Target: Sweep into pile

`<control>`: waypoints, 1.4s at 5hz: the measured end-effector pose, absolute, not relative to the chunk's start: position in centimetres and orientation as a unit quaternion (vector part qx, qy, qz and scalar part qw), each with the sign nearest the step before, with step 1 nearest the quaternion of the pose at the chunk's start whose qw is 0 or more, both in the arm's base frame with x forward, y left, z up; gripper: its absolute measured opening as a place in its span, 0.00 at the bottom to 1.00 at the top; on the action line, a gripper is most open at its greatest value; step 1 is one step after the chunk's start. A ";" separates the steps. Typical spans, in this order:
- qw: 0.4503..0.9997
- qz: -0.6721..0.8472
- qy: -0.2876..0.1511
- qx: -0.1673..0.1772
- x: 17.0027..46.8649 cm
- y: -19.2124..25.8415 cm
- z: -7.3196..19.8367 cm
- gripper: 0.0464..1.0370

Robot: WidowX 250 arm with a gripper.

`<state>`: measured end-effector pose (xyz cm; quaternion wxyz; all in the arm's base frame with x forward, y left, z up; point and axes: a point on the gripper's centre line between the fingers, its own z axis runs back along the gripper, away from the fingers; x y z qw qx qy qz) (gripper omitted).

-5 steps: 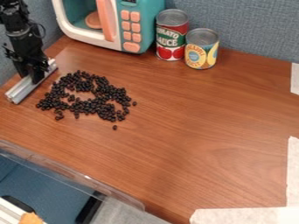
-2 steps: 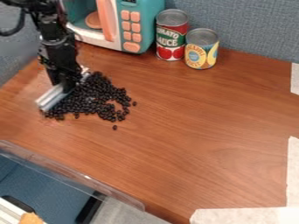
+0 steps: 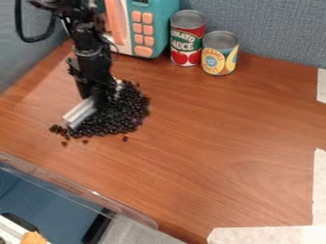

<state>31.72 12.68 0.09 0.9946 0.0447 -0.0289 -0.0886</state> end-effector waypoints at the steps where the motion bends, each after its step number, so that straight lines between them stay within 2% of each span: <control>1: 0.995 -0.086 -0.027 0.041 31.7 11.9 0.0 0.31; 4: 0.997 -0.065 -0.036 0.020 32.7 12.5 1.6 0.31; 5: 0.996 -0.054 -0.064 0.023 32.9 14.8 4.5 0.31; 6: 0.995 -0.046 -0.078 0.029 33.0 17.5 6.0 0.31; 7: 0.995 -0.034 -0.085 0.051 33.6 21.3 5.9 0.31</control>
